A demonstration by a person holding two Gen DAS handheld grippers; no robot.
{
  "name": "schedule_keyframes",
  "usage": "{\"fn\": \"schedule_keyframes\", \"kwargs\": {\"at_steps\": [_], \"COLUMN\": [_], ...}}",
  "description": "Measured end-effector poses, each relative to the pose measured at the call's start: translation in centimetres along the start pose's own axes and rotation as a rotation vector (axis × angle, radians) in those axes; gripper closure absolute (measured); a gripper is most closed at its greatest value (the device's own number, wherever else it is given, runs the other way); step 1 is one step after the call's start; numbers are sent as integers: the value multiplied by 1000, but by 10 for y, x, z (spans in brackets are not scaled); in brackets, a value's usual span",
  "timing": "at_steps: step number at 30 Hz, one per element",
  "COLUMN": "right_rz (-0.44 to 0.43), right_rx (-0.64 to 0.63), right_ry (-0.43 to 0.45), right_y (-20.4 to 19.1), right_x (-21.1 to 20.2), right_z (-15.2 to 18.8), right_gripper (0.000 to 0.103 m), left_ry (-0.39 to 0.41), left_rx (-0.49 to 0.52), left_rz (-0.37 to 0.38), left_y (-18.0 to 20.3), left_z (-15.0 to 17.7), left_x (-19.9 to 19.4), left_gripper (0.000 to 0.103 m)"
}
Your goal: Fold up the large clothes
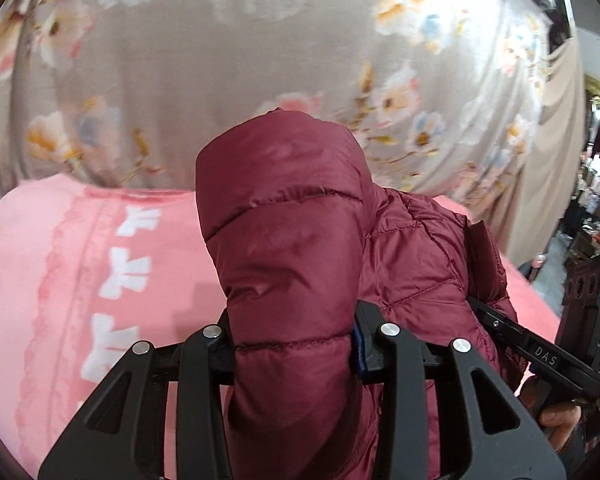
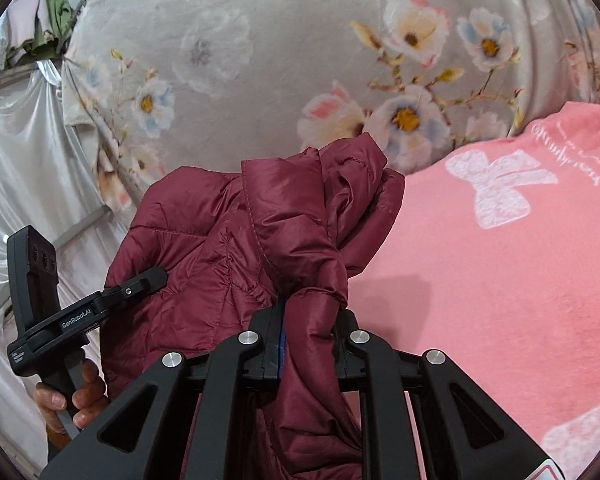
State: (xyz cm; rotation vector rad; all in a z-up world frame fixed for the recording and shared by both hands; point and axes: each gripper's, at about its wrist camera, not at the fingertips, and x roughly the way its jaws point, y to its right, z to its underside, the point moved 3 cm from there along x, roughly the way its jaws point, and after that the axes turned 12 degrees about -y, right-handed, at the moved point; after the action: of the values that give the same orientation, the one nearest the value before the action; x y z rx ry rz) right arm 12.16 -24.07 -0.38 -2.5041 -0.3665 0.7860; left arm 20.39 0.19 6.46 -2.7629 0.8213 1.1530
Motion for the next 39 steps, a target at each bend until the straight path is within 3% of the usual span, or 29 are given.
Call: {"fn": "schedule_keyframes", "kwargs": {"at_steps": [10,12,19,24,26,27,29,33,36,38,39], "right_rz": [152,170,295,331,343,341,335,458,454,416,408], "right_rx": [12,11,-38,-15,38,65,104,99,104,66,48], "right_ry": [-181,-186,-194,-194,-171,-156,-122,-43,-19,-65,-78], "right_y": [24,29,27,32,40,43,48,45,39,27,22], "right_x": [120,129,155,155,146,139,117,65,36,34,35], "right_z": [30,35,51,51,51,53,57,61,63,66,68], "right_gripper": [90,89,82,75,61,59,59,59,68,91,94], "left_ry": [-183,-176,-201,-210,-211,-209,-202,-179,-179,-174,-174], "left_rx": [-110,-111,-201,-184,-182,-183,-161,-125,-139,-128,-120], "left_rz": [-70,-108,-84,-177,-252,-281,-341,-427,-433,-432,-438], "left_y": [-83,-89,-112,-108,-106,-106,-101,-81,-61,-44,-37], "left_z": [64,72,81,82,81,81,79,83,90,95,97], "left_x": [118,126,142,149,148,145,138,111,93,84,81], "left_gripper": [67,64,48,34,23,17,17,18,18,18,18]}}
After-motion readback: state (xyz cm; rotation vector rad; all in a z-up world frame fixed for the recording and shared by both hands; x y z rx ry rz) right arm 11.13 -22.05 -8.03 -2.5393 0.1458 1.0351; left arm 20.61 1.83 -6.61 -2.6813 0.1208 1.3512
